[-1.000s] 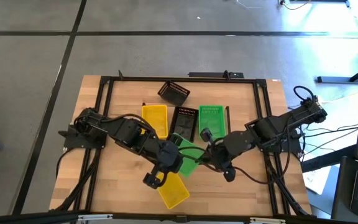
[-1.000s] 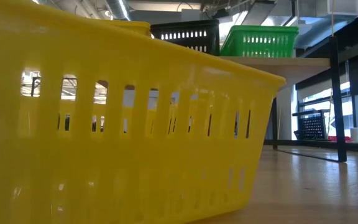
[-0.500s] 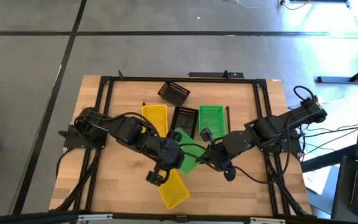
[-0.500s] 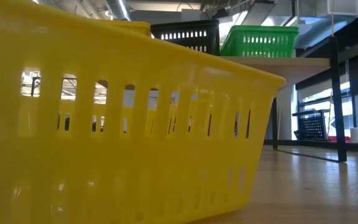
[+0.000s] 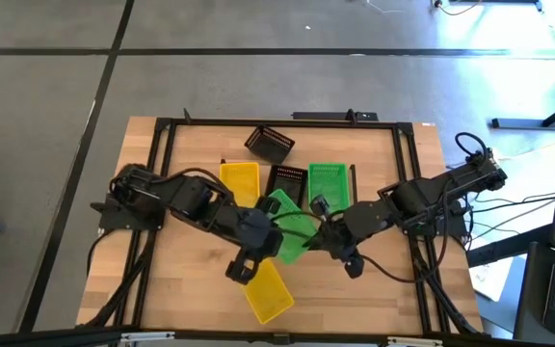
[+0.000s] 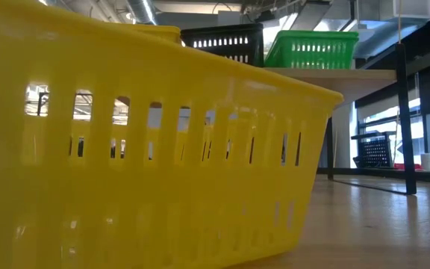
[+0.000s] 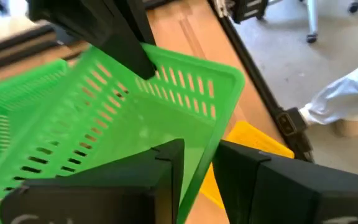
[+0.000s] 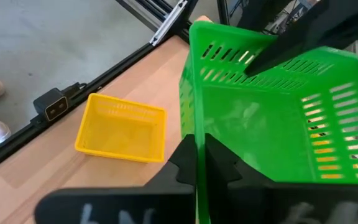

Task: Stack baskets on shelf by color
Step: Stack the green bin on the stacked green bins on the shelf

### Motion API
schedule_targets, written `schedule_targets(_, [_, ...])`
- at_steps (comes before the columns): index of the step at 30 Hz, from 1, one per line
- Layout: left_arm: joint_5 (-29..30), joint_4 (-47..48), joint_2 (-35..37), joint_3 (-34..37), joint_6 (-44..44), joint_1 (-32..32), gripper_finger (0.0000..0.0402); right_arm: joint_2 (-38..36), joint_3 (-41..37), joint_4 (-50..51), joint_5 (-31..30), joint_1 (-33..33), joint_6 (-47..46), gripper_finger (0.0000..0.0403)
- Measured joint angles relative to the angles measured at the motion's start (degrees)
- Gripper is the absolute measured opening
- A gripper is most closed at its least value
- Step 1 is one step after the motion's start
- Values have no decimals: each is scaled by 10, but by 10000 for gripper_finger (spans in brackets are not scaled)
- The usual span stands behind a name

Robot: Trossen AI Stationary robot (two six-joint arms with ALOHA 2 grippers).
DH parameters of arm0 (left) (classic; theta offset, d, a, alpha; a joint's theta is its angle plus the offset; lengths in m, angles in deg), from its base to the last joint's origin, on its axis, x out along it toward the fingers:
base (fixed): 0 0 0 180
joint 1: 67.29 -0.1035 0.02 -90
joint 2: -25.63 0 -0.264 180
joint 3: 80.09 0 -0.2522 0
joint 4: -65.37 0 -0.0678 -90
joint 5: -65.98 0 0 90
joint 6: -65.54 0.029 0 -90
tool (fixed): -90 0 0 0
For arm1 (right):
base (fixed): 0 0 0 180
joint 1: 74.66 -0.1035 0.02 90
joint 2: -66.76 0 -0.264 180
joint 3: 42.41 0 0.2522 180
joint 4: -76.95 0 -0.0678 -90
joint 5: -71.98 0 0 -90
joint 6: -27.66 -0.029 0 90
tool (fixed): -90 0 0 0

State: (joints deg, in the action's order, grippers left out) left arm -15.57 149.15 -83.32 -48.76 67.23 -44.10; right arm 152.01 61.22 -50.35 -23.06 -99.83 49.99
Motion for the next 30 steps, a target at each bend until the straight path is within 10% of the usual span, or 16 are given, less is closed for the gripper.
schedule_targets(12, [102, -44, 20, -1, 49, 21, 69, 0, 0, 36, -11, 18, -44, 0])
schedule_targets(30, [283, -46, 58, 0, 39, 54, 69, -44, 0, 205, -215, 18, -276, 0])
